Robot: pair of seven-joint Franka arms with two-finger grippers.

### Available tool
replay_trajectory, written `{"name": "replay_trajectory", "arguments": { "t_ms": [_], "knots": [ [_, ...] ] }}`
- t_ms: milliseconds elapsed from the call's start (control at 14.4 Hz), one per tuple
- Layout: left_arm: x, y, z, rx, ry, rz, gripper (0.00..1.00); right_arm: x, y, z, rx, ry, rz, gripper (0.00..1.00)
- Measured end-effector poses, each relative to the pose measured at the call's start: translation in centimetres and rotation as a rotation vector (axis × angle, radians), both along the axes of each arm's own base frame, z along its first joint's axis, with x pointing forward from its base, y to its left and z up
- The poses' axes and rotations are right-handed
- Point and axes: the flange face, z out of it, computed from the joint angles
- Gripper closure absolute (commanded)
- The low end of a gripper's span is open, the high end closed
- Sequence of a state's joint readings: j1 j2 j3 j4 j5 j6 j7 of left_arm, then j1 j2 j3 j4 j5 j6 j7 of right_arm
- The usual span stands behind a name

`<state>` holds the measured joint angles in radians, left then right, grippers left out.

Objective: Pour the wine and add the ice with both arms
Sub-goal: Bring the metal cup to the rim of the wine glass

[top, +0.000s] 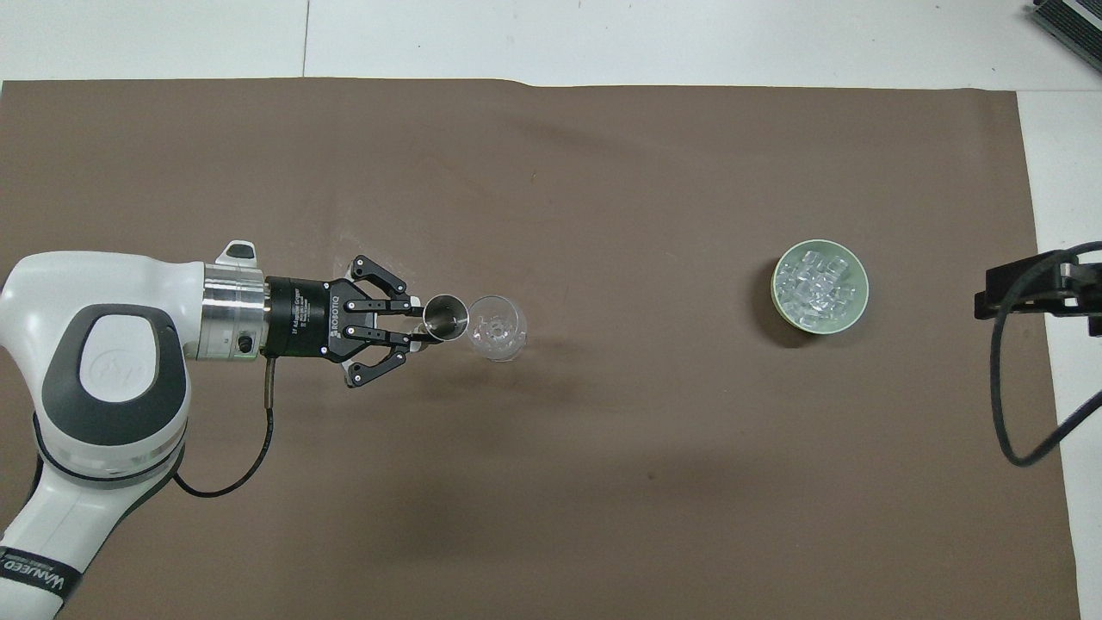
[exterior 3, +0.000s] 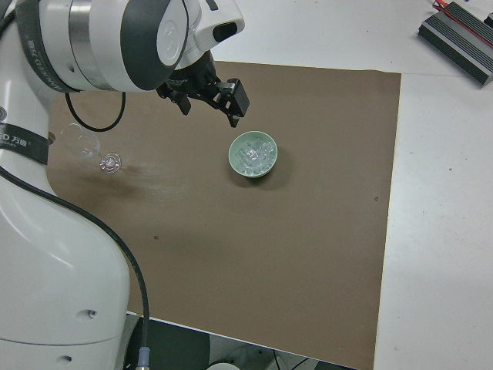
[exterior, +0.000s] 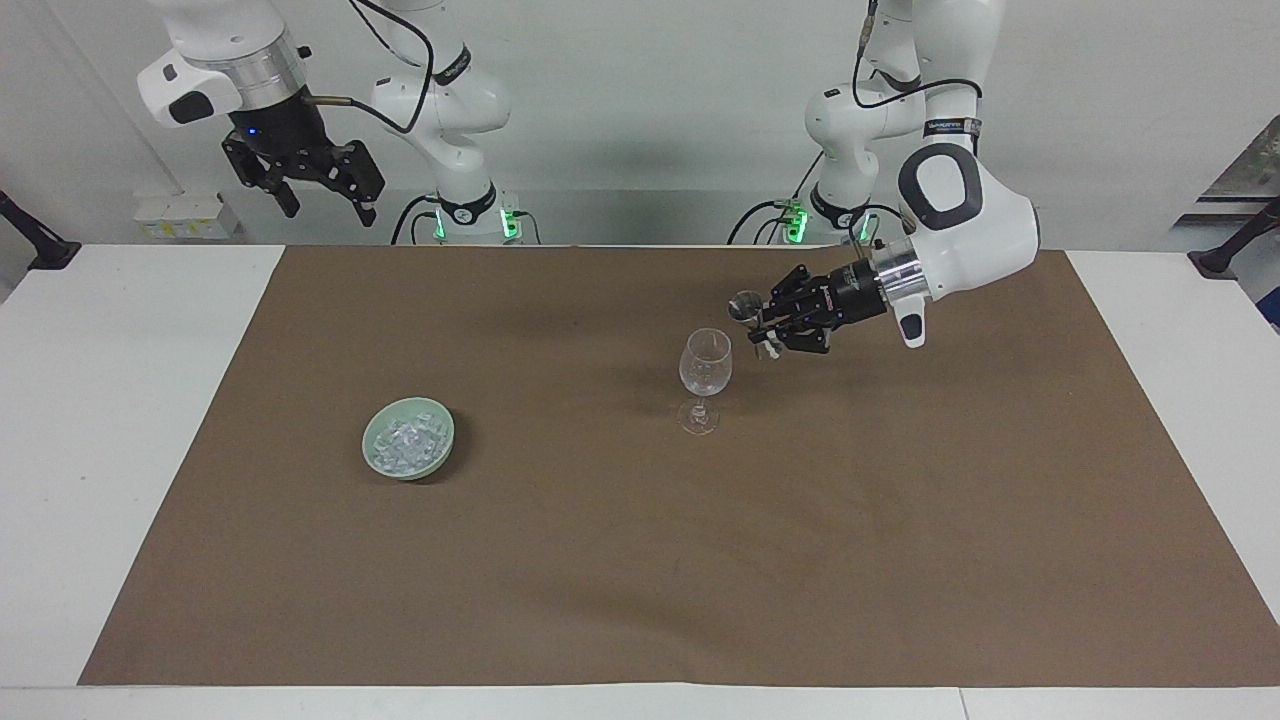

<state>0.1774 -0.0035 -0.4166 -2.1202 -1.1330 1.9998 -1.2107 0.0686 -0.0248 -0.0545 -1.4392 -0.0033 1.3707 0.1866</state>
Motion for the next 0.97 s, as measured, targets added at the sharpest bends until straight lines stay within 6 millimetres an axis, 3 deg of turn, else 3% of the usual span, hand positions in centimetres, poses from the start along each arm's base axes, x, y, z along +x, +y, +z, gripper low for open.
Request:
{"name": "replay_trajectory", "arguments": {
  "t_ms": [347,973],
  "knots": [
    [-0.3,-1.4,0.4,0.059,0.003,0.011,1.0,0.0,0.0,0.0,0.0,0.0,0.0,0.0],
    [0.1,-2.7,2.8,0.194,0.016,0.006,1.0,0.0,0.0,0.0,0.0,0.0,0.0,0.0]
  ]
}}
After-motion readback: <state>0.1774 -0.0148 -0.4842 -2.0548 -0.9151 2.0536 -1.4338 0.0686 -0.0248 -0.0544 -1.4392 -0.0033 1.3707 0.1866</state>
